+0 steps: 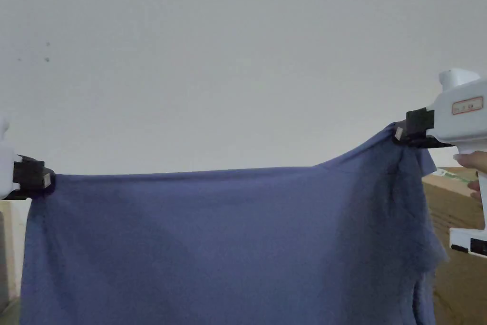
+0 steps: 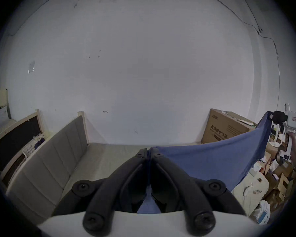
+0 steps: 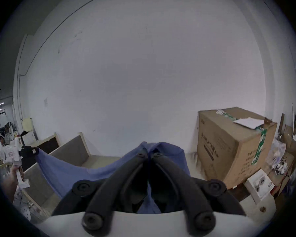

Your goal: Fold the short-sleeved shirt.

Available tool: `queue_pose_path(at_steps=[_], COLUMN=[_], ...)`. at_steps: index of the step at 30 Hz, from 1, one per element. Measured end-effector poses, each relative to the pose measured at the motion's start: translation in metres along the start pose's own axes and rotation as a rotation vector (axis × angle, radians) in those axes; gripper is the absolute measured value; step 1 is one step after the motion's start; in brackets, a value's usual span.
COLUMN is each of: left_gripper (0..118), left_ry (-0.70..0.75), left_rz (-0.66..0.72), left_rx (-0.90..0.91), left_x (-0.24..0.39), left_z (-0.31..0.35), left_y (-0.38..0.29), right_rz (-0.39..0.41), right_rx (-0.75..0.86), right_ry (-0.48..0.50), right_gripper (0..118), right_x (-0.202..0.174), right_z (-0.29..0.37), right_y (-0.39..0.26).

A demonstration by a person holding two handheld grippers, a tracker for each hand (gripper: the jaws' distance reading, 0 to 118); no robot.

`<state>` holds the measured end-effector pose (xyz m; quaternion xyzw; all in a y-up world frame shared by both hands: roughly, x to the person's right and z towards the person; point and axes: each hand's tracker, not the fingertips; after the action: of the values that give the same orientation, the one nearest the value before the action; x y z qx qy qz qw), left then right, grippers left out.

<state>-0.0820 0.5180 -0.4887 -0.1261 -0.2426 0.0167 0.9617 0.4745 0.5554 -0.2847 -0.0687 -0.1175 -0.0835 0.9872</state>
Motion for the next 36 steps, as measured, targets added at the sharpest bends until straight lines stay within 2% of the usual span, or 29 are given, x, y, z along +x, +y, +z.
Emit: queue_pose_path(at_steps=[2,6,13,16,19,21,24,29,33,36], left_gripper=[2,2,2,2,2,2,2,2,2,2], left_ry=[0.012,0.029,0.051,0.079,0.092,0.104,0.106,0.079,0.061,0.055], left_rz=[-0.004,-0.014,0.086,0.123,0.133,0.117,0.071,0.114,0.157,0.159], left_rx=[0.009,0.026,0.080,0.103,0.098,0.068,-0.060,-0.266,-0.467,-0.594], left_x=[0.000,-0.002,-0.014,-0.019,-0.019,-0.018,-0.015,-0.017,-0.026,-0.034], left_z=[-0.015,-0.051,-0.126,-0.157,-0.187,-0.209,-0.246,-0.279,-0.275,-0.249], left_y=[0.011,0.029,0.035,0.023,0.002,-0.017,-0.060,-0.170,-0.269,-0.337], right_rz=[0.042,0.074,0.061,0.053,0.046,0.048,0.067,-0.018,-0.054,-0.081], right_rx=[0.027,0.044,0.070,0.089,0.095,0.063,-0.076,-0.335,-0.591,-0.739], right_ry=[-0.031,-0.060,-0.100,-0.137,-0.131,-0.135,-0.166,-0.174,-0.154,-0.138], right_gripper=[0,0,0,0,0,0,0,0,0,0], right_x=[-0.003,-0.010,-0.006,-0.001,0.015,0.024,0.043,0.080,0.104,0.116], right_z=[-0.017,-0.054,-0.122,-0.149,-0.184,-0.205,-0.237,-0.256,-0.233,-0.191], right_y=[0.014,0.031,0.037,0.025,0.004,-0.024,-0.083,-0.222,-0.342,-0.417])
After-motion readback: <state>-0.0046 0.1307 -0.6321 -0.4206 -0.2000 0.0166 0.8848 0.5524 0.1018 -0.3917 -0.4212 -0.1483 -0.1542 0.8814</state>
